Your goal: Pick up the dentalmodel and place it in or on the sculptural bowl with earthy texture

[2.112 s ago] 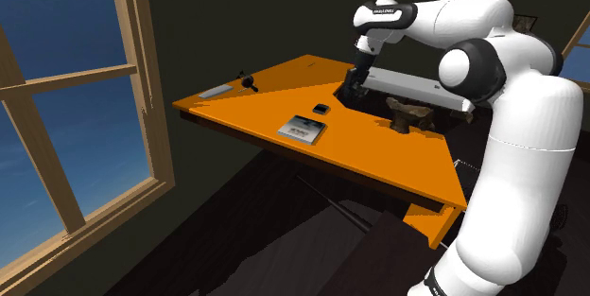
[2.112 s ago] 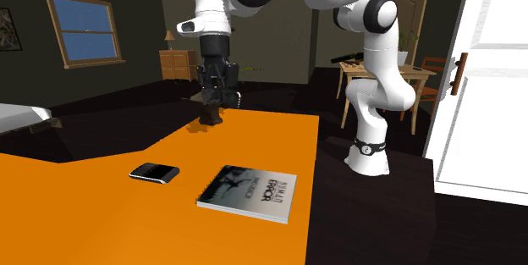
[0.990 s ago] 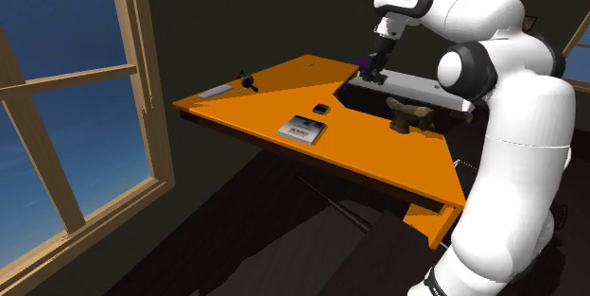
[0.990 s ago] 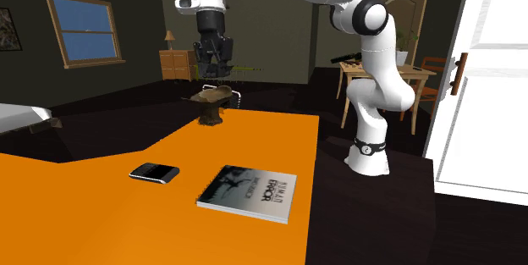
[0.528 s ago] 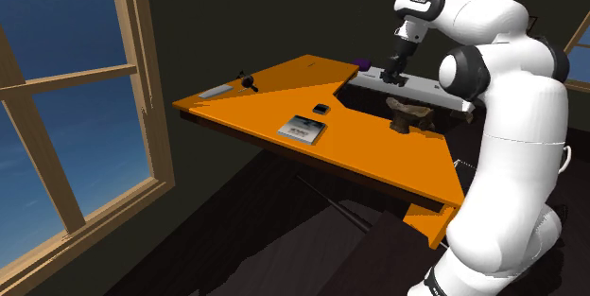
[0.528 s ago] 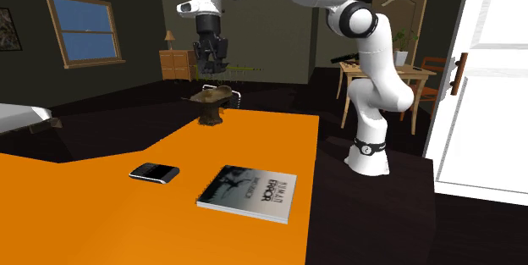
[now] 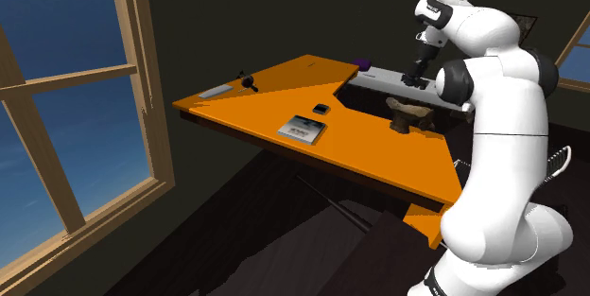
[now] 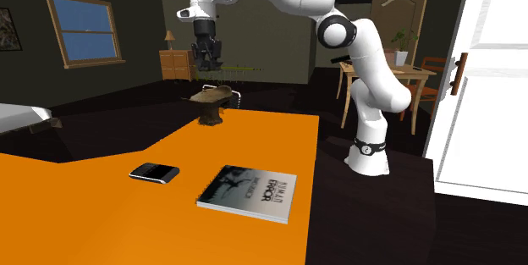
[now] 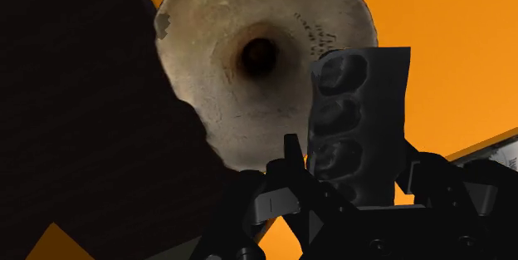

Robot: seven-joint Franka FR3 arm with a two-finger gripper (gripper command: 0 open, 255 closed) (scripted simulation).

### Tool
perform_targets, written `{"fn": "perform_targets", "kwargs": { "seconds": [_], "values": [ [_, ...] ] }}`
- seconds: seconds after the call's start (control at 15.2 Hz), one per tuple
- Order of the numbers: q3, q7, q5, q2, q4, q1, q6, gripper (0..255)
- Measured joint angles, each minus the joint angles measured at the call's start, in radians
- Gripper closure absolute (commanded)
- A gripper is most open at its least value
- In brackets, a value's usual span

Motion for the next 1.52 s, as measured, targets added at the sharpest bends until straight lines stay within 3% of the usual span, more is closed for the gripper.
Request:
{"fn": "perform_targets", "kwargs": {
  "seconds": [0.2, 0.92, 1.32, 1.39, 1.52],
  "values": [
    [-0.003, -0.033, 0.014, 0.029, 0.043, -0.046, -0.021, 255],
    [-0.013, -0.066, -0.016, -0.031, -0.198, 0.018, 0.153, 255],
    [-0.013, -0.070, -0.018, -0.035, -0.222, 0.022, 0.173, 255],
    [-0.013, -0.070, -0.018, -0.035, -0.222, 0.022, 0.173, 0],
    [-0.013, -0.070, -0.018, -0.035, -0.222, 0.022, 0.173, 0]
  ]
}}
